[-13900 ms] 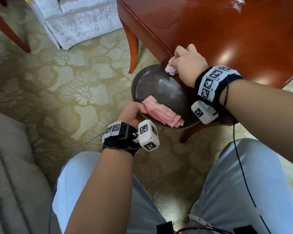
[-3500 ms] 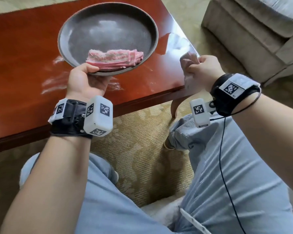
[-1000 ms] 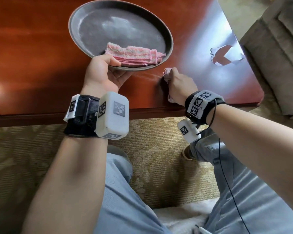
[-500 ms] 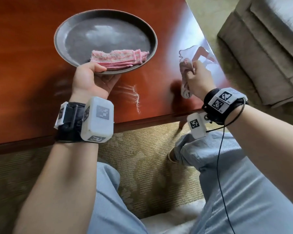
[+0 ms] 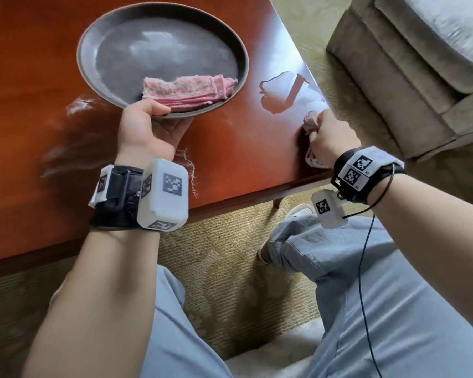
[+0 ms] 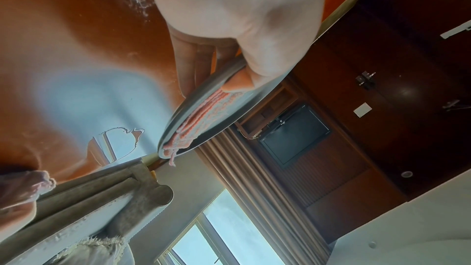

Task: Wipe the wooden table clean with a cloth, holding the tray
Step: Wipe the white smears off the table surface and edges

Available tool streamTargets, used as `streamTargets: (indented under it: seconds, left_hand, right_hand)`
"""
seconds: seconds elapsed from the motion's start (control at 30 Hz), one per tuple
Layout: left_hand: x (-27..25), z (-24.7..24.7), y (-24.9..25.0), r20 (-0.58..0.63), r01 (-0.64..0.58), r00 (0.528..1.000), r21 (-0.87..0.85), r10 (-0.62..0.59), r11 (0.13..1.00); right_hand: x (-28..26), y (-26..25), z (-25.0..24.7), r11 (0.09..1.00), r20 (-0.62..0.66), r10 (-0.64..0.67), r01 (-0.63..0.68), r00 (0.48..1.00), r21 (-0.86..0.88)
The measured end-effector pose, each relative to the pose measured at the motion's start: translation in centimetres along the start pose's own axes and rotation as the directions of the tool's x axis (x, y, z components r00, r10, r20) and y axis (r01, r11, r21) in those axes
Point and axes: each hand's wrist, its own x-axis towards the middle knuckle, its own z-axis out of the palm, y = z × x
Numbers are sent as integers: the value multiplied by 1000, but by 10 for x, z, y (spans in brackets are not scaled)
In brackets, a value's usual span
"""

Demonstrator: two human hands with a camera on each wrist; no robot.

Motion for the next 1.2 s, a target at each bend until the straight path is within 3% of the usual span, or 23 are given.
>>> streamTargets:
  seconds: [0.2, 0.4, 0.83, 1.07, 1.2]
  left_hand:
    - [-3, 0, 1, 0, 8, 1000, 23, -8, 1000]
    - [-10, -16, 13, 29, 5, 1000, 28, -6, 1000]
    - [-23, -66, 56, 23, -71, 997, -29, 72, 997]
    - [-24, -76, 68, -7, -94, 996, -65, 94, 993]
    - [-24, -74, 68, -11, -84, 996, -70, 84, 994]
  right_hand:
    - [-7, -14, 8, 996, 77, -54, 59, 996, -60]
    - [-17, -39, 17, 991, 117, -137, 137, 984, 5]
    - [-18, -118, 45, 951, 119, -307, 300, 944, 72]
    - [-18, -154, 60, 914, 146, -401, 406, 905, -10]
    - [-27, -181, 69, 849, 158, -513, 525, 844, -52]
